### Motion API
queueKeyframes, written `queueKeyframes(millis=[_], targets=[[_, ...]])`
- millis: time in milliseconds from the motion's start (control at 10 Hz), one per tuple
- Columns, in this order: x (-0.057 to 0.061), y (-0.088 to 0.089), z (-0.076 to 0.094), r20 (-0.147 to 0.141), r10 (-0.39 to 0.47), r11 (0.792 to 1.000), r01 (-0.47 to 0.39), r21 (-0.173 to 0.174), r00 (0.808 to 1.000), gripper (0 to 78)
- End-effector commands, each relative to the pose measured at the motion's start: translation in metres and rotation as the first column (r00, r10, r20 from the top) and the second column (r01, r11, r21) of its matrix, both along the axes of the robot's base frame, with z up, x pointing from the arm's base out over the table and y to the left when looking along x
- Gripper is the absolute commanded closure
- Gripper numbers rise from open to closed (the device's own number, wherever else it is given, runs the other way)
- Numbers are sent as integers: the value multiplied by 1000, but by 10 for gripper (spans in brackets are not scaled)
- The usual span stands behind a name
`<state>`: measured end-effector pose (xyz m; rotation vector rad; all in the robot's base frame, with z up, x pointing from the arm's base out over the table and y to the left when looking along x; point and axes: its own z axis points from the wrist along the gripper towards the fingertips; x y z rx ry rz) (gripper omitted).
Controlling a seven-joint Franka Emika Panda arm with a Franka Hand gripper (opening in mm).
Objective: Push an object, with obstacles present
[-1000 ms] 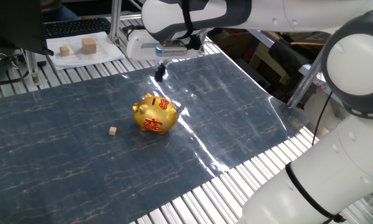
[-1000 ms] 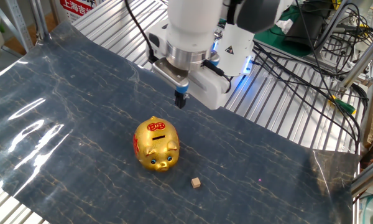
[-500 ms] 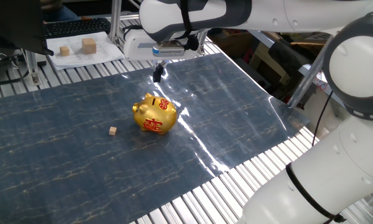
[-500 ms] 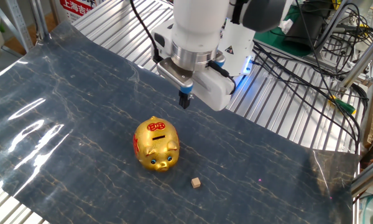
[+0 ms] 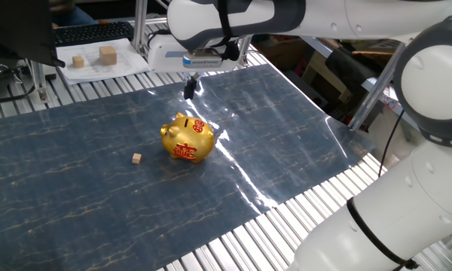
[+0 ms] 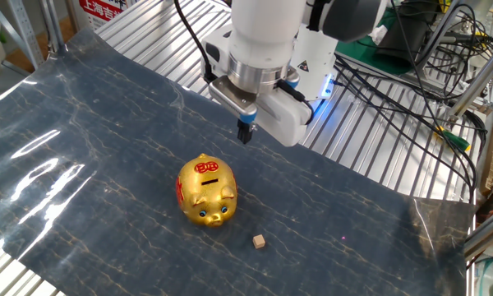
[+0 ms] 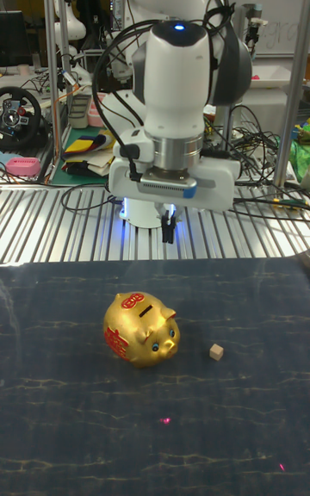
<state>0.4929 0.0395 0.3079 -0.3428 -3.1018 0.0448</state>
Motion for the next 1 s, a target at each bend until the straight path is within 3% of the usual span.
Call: queueKeyframes(millis=[100,400,600,700,900,1000], targets=[[1,0,1,-1,13,1000,-13,14,1000,776],[1,0,1,10,23,999,-23,22,1000,776],[1,0,1,-2,69,996,-69,63,998,776],[1,0,1,-6,82,995,-82,65,997,776],[1,0,1,-13,67,992,-66,107,998,776],[0,4,1,-17,51,993,-49,111,999,776]])
